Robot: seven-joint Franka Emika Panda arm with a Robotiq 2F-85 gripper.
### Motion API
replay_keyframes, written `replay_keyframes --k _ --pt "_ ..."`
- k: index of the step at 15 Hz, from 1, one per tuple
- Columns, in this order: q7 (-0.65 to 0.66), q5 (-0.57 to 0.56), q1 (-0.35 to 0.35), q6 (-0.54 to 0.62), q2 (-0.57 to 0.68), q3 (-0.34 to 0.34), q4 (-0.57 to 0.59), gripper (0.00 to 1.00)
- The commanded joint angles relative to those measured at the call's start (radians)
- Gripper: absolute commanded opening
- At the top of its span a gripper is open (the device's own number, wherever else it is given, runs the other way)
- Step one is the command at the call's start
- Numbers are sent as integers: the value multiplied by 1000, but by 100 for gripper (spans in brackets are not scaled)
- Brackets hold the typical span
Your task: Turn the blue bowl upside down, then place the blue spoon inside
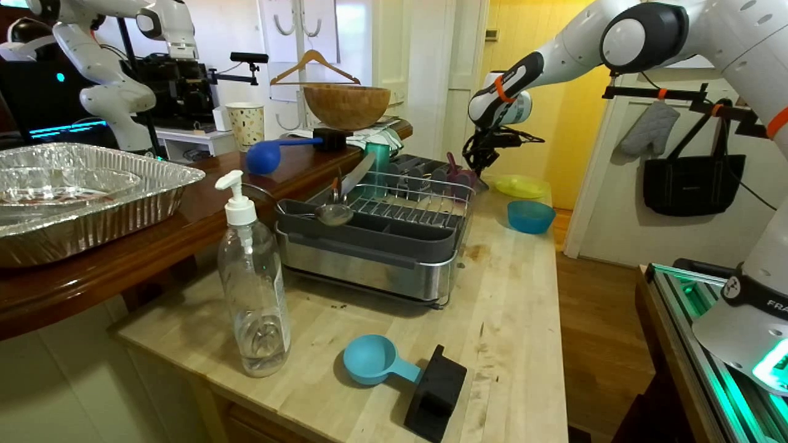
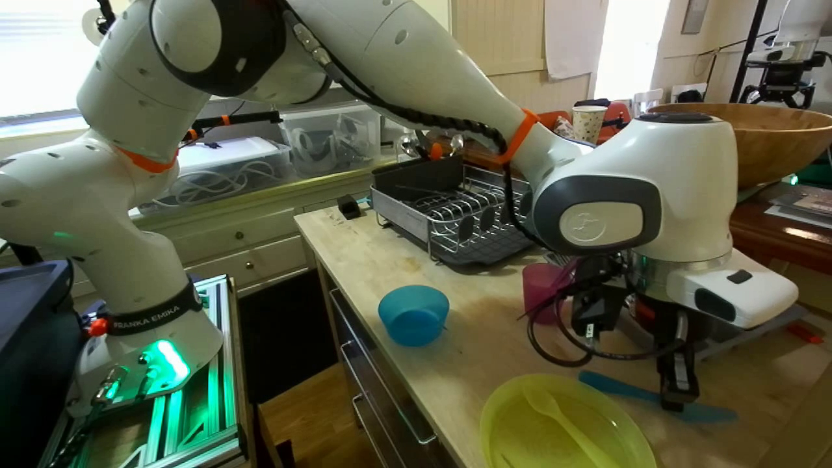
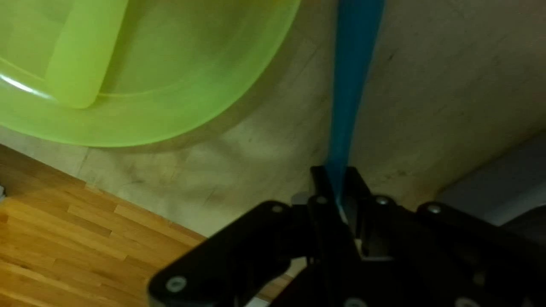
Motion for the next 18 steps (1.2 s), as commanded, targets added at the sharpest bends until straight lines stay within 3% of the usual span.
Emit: replay_keyframes --k 1,18 --pt "-21 15 -12 1 34 3 34 1" --pt "158 12 13 -96 10 -60 58 1"
